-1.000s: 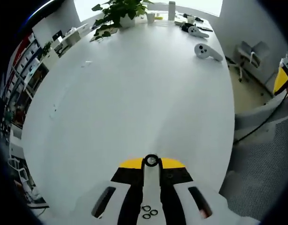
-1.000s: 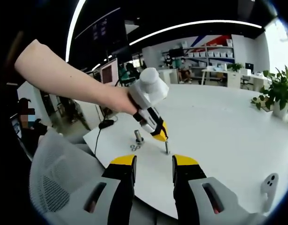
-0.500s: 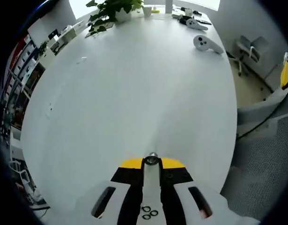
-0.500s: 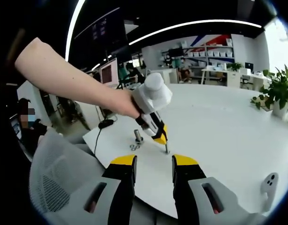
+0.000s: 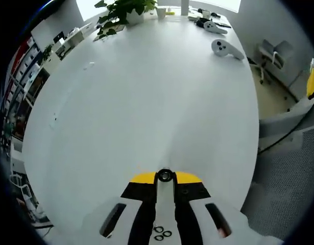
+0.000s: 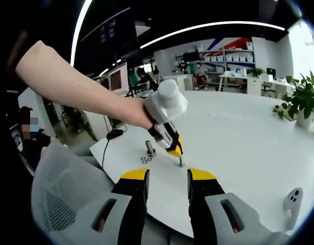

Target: Place the washer onto the threaded stud by aligning its center hole with the stud, sliding it down to the base, and recovering from edge contact or off-axis alignment until the washer reaches the visible bottom stop.

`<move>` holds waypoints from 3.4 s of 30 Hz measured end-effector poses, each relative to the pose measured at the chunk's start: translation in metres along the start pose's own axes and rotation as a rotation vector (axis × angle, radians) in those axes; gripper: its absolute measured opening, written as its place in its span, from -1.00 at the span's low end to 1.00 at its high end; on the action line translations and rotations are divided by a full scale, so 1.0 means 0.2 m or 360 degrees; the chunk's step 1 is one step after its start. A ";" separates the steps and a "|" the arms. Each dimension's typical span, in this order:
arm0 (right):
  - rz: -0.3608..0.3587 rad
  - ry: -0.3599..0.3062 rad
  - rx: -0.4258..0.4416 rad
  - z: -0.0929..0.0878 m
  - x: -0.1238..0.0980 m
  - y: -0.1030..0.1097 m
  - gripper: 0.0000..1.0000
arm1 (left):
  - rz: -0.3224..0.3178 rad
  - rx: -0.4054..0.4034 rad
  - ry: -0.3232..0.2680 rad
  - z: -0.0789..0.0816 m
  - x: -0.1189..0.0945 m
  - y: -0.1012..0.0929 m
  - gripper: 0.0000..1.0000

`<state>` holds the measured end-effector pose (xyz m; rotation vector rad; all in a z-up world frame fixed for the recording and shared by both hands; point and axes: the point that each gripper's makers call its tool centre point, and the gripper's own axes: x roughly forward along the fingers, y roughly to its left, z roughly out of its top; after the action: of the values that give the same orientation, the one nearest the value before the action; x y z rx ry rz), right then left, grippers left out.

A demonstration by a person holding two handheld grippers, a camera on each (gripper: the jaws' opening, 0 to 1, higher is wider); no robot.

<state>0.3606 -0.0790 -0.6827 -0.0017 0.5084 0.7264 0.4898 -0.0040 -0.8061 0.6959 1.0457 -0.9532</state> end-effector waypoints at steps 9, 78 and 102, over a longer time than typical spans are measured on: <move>-0.0006 0.0000 0.0001 0.00 0.00 0.00 -0.37 | 0.0004 -0.0006 -0.0009 0.00 -0.01 0.00 -0.79; 0.0009 0.0014 -0.0011 -0.01 0.00 0.00 -0.39 | 0.0257 -0.0969 0.0018 -0.86 -0.02 0.14 -0.78; 0.0005 0.0015 -0.0004 -0.01 0.00 0.00 -0.39 | 0.0223 -0.0756 0.0096 -0.91 -0.03 0.12 -0.77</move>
<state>0.3600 -0.0796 -0.6852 -0.0067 0.5164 0.7304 0.4378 0.1616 -0.8650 0.3966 1.2050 -0.5346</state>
